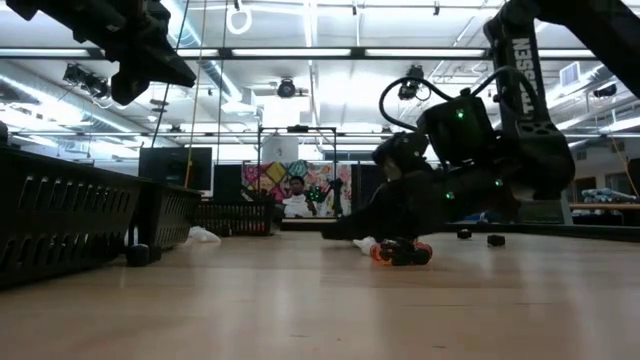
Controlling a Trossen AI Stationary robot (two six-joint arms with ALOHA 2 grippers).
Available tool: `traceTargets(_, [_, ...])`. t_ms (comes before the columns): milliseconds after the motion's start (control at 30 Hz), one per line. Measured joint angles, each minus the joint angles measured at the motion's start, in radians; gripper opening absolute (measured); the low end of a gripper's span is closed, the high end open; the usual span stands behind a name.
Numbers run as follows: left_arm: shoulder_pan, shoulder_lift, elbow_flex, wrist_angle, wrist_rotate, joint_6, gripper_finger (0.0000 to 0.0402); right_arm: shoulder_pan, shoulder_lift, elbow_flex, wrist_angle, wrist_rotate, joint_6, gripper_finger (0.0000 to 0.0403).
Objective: Sort Halloween decoration
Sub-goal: Put the white toy into the middle black bin
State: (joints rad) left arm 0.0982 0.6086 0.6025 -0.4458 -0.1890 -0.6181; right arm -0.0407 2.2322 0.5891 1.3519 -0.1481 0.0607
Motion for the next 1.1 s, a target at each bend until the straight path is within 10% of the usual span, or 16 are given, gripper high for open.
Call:
traceTargets(133, [0.0, 0.0, 0.0, 0.0, 0.0, 0.001, 0.005, 0.008, 0.001, -0.002, -0.002, -0.004, -0.013, 0.005])
traceTargets(1100, [0.0, 0.0, 0.0, -0.034, 0.021, 0.004, 0.005, 0.06, -0.15, 0.204, -0.323, -0.125, 0.024, 0.0051])
